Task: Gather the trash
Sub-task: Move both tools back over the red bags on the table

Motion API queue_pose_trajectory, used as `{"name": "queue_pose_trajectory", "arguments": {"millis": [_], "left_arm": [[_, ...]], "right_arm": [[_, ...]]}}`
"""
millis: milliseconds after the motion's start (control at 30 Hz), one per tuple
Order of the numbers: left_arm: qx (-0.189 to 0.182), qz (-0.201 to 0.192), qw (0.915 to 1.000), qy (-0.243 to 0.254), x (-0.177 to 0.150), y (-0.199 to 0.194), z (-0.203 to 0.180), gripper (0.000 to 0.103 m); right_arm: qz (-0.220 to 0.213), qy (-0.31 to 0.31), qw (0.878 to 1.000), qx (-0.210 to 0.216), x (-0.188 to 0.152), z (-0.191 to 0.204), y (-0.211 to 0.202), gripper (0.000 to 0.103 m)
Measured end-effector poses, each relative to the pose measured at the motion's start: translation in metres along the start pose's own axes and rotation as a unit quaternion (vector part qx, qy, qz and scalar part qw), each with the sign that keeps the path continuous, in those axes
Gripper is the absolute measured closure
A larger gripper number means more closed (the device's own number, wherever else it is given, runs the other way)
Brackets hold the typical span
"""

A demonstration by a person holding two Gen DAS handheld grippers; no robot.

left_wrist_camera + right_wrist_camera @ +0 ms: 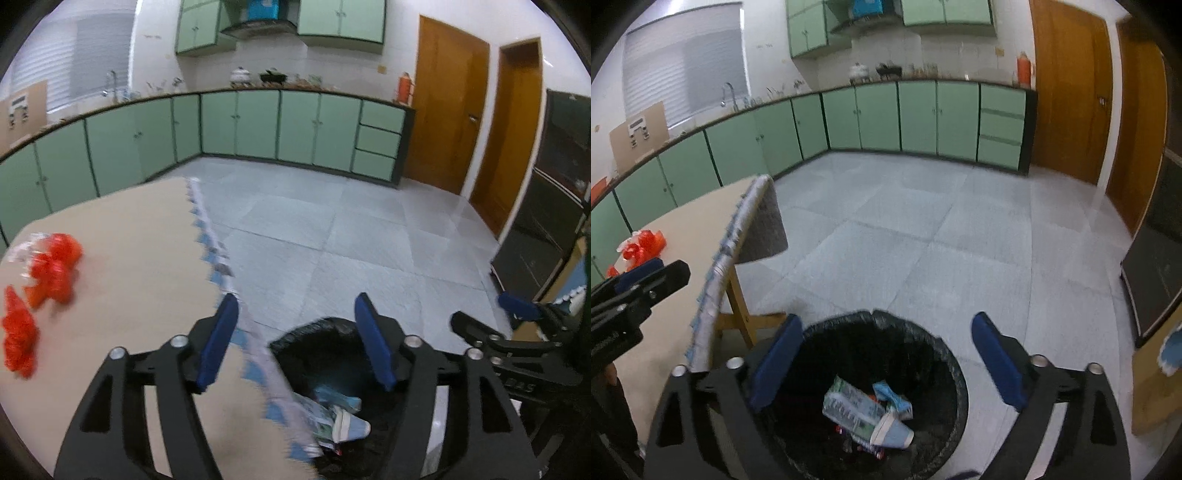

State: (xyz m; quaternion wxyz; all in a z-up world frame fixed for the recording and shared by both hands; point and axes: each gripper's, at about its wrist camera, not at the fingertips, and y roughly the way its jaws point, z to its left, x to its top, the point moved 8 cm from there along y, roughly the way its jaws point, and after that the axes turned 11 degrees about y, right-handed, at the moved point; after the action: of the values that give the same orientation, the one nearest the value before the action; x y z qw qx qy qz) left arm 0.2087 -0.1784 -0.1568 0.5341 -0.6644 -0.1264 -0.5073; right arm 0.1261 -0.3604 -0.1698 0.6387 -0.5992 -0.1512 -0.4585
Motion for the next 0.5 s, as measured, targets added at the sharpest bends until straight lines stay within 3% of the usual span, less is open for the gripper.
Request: {"name": "queue_pose_trajectory", "arguments": {"millis": [267,500], "left_arm": [[0.07,-0.026,0.9968,-0.028,0.002,-0.043,0.069,0.026],[0.16,-0.015,0.9847,-0.066,-0.024,-0.076,0.163,0.025]], "right_arm": [[-0.053,-0.04,0.996,0.052,0.021,0.073,-0.025,0.006],[-0.058,-0.072,0.99,0.102,0.025,0.152,-0.018,0.006]]}}
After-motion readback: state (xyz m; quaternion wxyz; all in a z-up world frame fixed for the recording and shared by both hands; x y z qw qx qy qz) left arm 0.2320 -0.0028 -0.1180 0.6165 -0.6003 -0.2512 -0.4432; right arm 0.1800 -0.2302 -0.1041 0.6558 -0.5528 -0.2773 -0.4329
